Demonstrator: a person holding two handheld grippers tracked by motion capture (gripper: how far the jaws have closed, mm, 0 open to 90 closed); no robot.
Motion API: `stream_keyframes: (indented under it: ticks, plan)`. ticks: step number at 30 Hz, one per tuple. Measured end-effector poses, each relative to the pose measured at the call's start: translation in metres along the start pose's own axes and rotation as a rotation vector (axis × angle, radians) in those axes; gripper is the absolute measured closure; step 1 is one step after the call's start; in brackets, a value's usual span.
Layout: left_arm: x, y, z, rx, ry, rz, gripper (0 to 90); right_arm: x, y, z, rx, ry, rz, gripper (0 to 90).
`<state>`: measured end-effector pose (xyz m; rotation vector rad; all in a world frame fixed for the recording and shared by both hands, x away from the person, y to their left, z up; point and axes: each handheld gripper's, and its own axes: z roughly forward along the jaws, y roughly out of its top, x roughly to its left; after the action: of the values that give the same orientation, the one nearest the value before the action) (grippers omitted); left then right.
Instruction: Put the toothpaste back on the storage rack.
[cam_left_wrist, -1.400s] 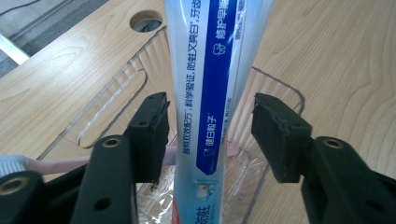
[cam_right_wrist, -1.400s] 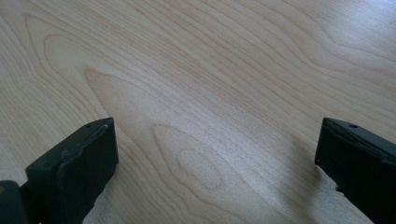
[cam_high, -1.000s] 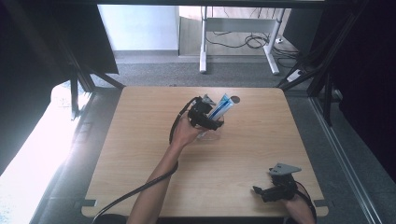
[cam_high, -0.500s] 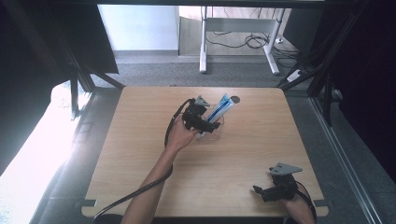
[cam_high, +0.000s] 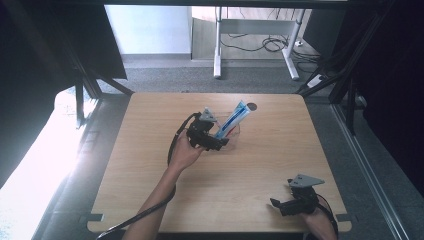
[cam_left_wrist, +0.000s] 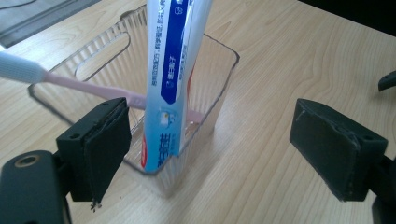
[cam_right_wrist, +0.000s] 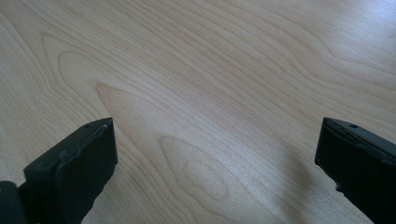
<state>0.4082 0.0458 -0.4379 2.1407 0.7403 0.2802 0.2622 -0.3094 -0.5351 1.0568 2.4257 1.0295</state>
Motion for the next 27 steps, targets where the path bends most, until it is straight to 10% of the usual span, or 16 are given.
stream_keyframes:
  ticks: [27]
  plan:
    - [-0.017,-0.048,-0.038,0.007,0.022,-0.006,13.0,0.003,0.001,0.001,0.01,-0.018,-0.023,0.0]
